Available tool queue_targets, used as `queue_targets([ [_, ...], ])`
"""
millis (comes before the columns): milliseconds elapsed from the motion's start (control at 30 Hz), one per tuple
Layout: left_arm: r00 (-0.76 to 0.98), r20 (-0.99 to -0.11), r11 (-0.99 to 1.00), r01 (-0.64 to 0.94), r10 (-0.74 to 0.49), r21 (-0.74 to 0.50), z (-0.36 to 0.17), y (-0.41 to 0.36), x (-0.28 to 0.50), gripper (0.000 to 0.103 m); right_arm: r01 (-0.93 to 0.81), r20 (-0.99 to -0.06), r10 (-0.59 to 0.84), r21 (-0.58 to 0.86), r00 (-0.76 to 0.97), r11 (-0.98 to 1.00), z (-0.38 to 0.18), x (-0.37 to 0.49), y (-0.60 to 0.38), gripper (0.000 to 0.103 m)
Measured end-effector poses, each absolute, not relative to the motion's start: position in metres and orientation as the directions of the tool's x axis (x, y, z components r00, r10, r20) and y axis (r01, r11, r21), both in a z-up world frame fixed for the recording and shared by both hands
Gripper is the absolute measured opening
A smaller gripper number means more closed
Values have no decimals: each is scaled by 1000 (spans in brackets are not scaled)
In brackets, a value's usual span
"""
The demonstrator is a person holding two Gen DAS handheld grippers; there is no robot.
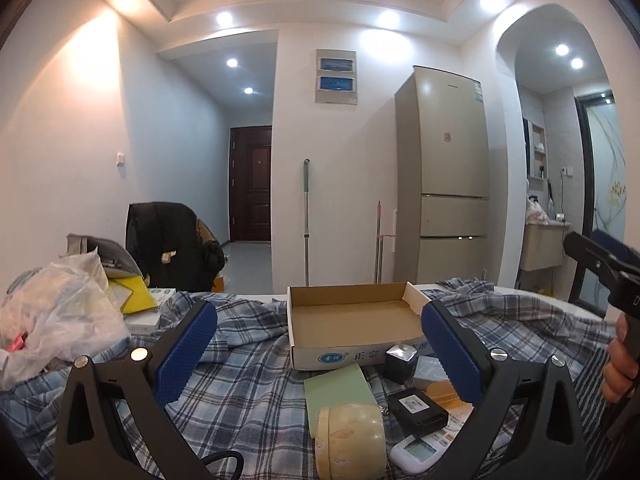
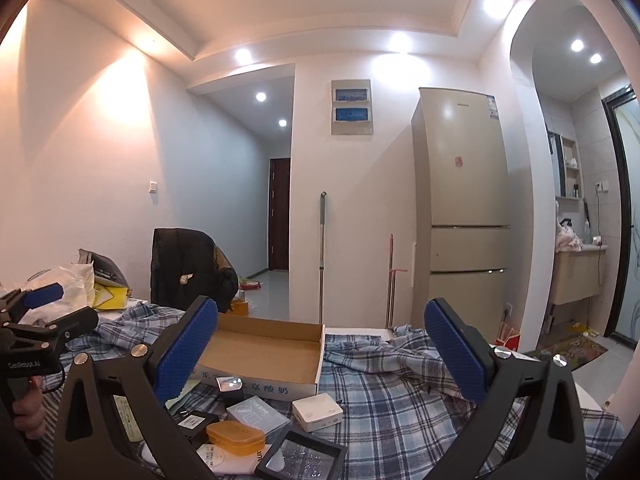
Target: Organize rigid objects
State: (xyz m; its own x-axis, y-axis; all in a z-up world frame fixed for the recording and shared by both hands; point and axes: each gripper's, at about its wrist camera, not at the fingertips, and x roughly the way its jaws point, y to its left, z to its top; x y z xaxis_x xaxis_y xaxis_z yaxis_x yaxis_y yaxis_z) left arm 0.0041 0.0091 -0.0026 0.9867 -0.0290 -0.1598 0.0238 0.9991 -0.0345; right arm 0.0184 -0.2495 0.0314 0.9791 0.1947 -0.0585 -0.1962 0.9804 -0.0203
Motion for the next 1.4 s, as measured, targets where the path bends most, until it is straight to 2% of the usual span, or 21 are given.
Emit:
queue_targets([
  [200,981,-193,997,5,-19,-75,-2,19,7,103,-198,-94,196,-16,976,980,27,24,-248,103],
  [300,975,-221,998,24,-36,-59,-1,16,9,103,-200,-110,197,-9,974,980,27,27,-250,103],
  [700,971,-237,1000,24,-23,0,-2,7,10,103,-196,-134,194,-2,972,981,27,30,-250,103],
  [767,975,-223,999,27,-19,31,0,4,7,103,-205,-143,203,5,969,979,26,30,-251,103],
  [867,987,-158,999,-13,21,52,1,1,-1,103,-202,-144,201,3,969,979,26,30,-250,103],
  [933,987,-160,999,-4,11,46,1,1,-1,103,-202,-152,199,-3,968,979,25,31,-249,103],
  [1067,960,-275,998,64,-61,3,-3,5,13,103,-195,-163,193,6,968,981,25,32,-250,103],
  [1167,924,-376,998,64,-70,-29,-9,9,28,103,-188,-165,189,23,968,982,26,33,-253,103],
  [1400,882,-457,992,80,-118,-102,-19,15,39,103,-191,-177,192,23,965,981,27,34,-252,103],
])
